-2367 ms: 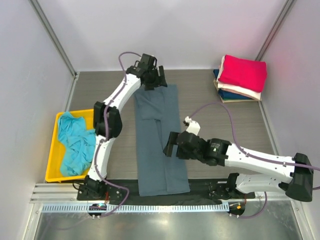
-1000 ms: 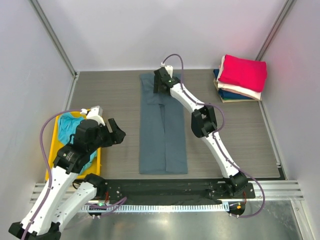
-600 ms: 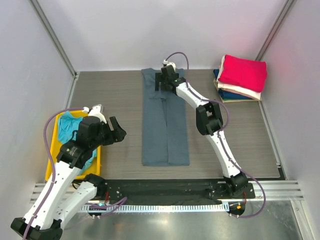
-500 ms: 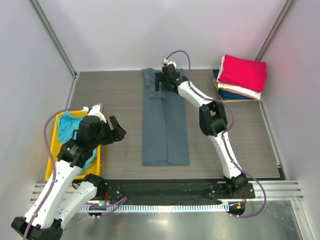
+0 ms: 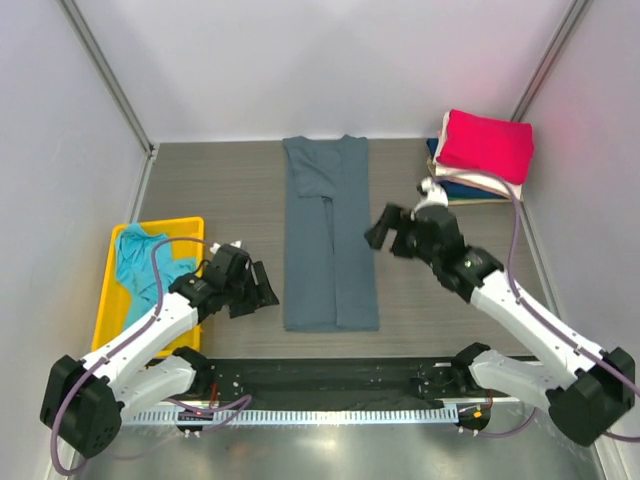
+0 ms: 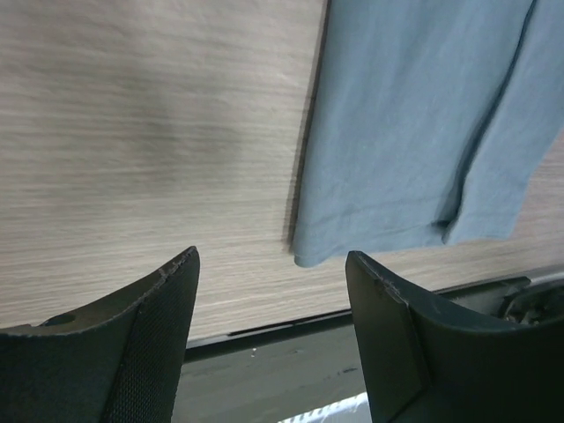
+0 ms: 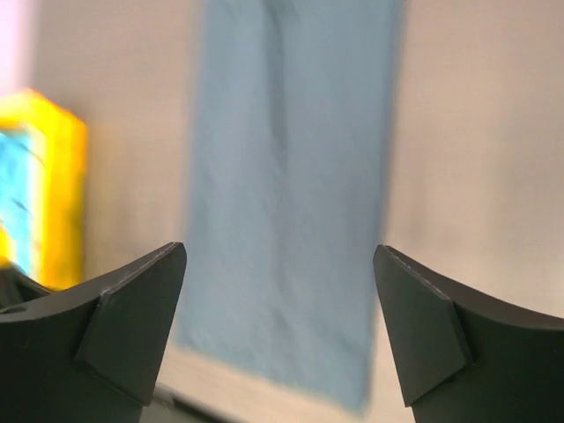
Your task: Fold and stack the t-shirts
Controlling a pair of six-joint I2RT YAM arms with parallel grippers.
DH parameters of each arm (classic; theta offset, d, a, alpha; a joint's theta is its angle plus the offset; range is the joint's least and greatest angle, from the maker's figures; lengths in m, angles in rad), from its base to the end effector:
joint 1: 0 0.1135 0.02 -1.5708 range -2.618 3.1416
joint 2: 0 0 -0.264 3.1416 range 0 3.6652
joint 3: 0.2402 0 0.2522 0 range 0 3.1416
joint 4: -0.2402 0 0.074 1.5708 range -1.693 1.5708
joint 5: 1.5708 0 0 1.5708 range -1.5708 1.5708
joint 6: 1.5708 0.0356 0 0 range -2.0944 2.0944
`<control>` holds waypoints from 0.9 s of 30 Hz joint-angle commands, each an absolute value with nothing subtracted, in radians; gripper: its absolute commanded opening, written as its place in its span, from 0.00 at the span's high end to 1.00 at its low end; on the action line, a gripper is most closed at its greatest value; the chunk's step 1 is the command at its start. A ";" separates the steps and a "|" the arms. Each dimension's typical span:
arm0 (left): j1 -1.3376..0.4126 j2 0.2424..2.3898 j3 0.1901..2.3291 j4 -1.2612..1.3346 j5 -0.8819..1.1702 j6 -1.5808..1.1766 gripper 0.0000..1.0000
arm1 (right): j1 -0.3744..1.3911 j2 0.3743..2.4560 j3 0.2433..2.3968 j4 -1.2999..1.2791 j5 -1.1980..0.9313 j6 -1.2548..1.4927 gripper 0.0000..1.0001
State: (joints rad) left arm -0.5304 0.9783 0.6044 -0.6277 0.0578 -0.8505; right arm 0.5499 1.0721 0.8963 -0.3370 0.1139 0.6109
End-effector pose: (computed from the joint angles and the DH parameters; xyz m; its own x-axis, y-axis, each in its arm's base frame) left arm 0.1556 -0.0936 0.2066 -0.8790 -0.3543 -0.3189 -0.1953 0.8779 -0.4372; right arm 0.2073 0.1223 0.3079 -0.5920 0.3055 -0.7458 -0.1162 0.8833 0.4542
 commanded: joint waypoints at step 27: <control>-0.658 1.051 0.356 -0.244 0.106 -1.052 0.46 | 0.773 1.008 0.307 -0.236 -0.023 1.008 0.58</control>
State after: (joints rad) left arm -0.6472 1.0248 0.3714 -0.2760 0.1101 -1.0492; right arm 0.7658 0.9863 0.3325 -0.2550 -0.0341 0.9943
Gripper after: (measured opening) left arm 0.553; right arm 0.428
